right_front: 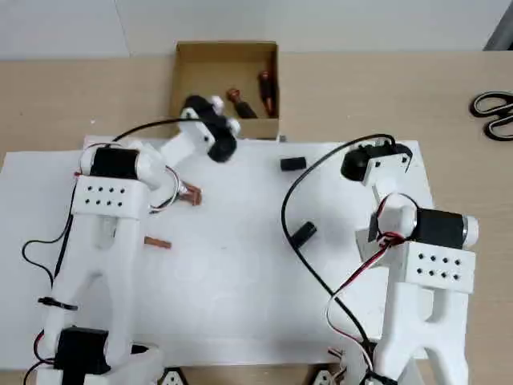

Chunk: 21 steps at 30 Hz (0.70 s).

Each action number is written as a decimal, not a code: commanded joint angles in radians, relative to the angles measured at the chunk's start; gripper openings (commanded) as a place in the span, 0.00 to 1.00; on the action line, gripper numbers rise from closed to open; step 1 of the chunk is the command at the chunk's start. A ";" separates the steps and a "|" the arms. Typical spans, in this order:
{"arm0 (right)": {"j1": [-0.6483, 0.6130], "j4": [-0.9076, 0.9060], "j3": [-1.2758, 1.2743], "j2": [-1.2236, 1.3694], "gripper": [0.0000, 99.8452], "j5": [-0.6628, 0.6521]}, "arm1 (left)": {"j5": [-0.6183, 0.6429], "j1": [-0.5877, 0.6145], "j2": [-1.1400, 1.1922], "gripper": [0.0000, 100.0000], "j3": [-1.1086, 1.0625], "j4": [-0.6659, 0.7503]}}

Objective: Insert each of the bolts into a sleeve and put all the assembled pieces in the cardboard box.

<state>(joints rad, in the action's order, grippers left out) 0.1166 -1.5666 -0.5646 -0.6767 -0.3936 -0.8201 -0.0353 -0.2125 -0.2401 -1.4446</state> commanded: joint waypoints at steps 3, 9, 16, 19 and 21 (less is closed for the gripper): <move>0.007 0.005 0.006 -0.028 0.01 -0.025 | -0.167 -0.014 0.000 0.06 0.041 -0.017; 0.076 0.031 -0.044 -0.028 0.01 -0.066 | -0.282 -0.034 0.092 0.07 0.039 -0.043; 0.171 0.045 -0.118 -0.028 0.01 -0.103 | -0.328 -0.032 0.238 0.09 0.044 0.054; 0.183 0.042 -0.118 -0.030 0.01 -0.104 | -0.331 -0.032 0.279 0.09 0.045 0.120; 0.180 0.042 -0.118 -0.030 0.01 -0.101 | -0.358 -0.034 0.299 0.09 0.045 0.143</move>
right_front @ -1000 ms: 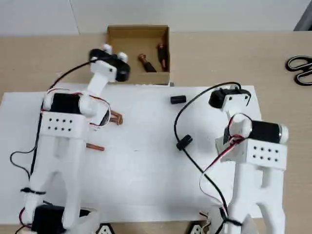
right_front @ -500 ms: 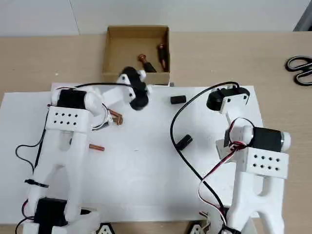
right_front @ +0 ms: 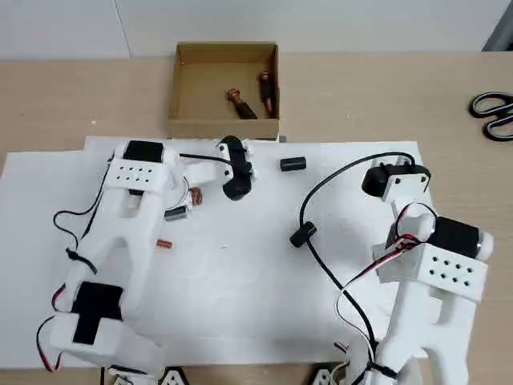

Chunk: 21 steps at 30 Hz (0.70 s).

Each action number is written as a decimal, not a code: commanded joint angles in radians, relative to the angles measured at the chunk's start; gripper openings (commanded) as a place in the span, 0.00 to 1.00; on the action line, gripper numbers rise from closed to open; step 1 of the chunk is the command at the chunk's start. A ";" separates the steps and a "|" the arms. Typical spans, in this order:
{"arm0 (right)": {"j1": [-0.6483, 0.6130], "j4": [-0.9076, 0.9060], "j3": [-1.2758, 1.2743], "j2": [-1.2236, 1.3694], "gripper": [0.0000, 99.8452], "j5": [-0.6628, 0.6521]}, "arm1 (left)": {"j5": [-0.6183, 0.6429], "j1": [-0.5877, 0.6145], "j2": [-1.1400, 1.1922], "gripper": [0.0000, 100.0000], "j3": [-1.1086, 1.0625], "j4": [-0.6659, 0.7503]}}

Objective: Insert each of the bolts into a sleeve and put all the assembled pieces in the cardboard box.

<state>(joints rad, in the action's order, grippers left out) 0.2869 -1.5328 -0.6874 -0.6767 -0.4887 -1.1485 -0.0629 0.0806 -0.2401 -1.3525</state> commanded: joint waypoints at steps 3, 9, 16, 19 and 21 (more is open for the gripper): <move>0.010 0.008 0.005 -0.030 0.01 -0.002 | -0.043 -0.005 0.028 0.09 0.054 0.071; 0.010 0.008 0.005 -0.030 0.01 0.000 | -0.066 0.025 0.112 0.11 0.130 0.084; 0.010 0.008 0.005 -0.030 0.00 0.000 | -0.081 0.035 0.209 0.11 0.174 0.077; 0.010 0.008 0.005 -0.030 0.00 0.000 | -0.081 0.035 0.213 0.11 0.170 0.077; 0.010 0.008 0.006 -0.030 0.00 0.002 | -0.081 0.031 0.213 0.11 0.160 0.080</move>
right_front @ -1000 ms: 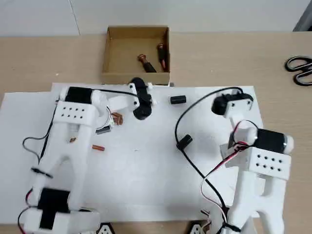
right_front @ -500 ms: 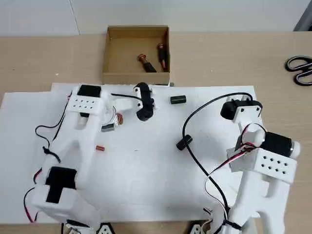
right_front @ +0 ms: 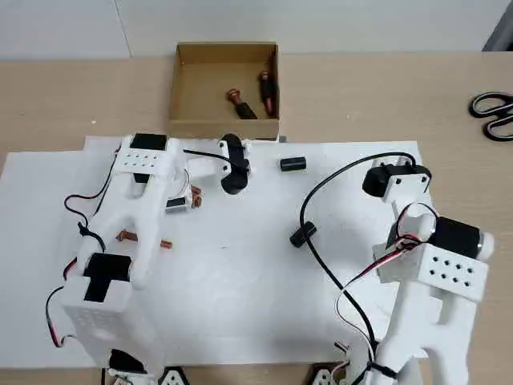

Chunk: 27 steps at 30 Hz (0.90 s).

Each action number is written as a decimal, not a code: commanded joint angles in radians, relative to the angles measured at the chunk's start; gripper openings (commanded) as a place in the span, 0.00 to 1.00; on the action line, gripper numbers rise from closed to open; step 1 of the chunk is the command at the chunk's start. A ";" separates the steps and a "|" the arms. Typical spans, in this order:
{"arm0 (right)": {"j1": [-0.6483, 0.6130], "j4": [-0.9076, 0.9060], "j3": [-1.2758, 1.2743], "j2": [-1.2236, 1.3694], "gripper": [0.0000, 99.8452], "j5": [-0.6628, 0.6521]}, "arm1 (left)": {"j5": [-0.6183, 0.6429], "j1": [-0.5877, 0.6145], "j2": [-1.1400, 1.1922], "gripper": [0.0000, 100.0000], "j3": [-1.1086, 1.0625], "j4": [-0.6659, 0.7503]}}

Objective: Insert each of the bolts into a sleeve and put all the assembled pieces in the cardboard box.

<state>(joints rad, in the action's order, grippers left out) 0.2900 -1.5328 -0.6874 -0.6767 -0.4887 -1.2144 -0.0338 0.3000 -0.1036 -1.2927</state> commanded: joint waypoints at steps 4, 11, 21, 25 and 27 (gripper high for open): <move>0.005 0.008 0.006 -0.030 0.00 0.023 | -0.015 -0.012 -0.005 0.11 -0.004 0.025; -0.051 0.008 0.006 -0.030 0.00 0.029 | -0.017 -0.031 -0.005 0.11 -0.113 0.114; -0.076 0.008 0.006 -0.030 0.00 0.055 | -0.014 -0.041 -0.005 0.07 -0.134 0.103; -0.076 0.007 0.008 -0.030 0.00 0.057 | -0.014 -0.051 -0.014 0.01 -0.128 0.055; -0.076 0.005 0.015 -0.033 0.00 0.057 | -0.014 -0.052 -0.015 0.01 -0.128 0.049</move>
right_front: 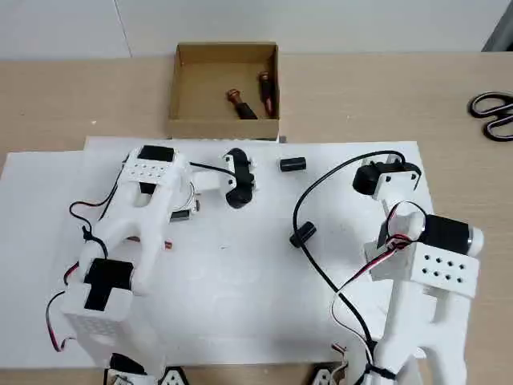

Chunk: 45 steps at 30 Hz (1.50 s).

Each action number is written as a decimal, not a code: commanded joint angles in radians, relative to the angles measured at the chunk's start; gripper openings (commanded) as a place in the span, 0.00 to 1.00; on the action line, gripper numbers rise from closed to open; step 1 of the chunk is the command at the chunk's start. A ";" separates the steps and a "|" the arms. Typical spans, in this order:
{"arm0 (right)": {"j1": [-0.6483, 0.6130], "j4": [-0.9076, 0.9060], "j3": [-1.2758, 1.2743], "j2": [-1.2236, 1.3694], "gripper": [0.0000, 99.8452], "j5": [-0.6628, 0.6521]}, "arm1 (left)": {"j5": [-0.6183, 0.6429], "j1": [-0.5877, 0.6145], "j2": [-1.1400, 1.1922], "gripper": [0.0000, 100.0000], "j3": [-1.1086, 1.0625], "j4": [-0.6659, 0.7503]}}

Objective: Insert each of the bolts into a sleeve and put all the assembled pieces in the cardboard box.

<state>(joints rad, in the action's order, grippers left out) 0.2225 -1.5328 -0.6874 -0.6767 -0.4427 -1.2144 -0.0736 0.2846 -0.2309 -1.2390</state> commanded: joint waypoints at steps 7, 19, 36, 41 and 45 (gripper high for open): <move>-0.027 0.002 0.032 -0.128 0.00 0.009 | -0.014 -0.011 -0.002 0.01 0.110 -0.132; -0.206 -0.101 0.043 -0.199 0.01 0.008 | 0.344 -0.032 -0.002 0.01 0.668 -0.497; -0.205 -0.084 0.074 -0.587 0.00 0.012 | 0.838 -0.196 -0.572 0.01 0.613 -0.505; -0.209 0.071 -0.031 -0.711 0.00 0.078 | 0.968 -0.198 -0.784 0.01 0.455 -0.368; -0.209 0.214 -0.161 -0.832 0.00 0.213 | 1.181 -0.198 -0.971 0.01 0.308 -0.288</move>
<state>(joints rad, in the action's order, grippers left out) 0.0184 -1.4193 -0.7979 -1.4331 -0.3046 -0.1619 -0.2654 -0.5393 0.1496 -1.6026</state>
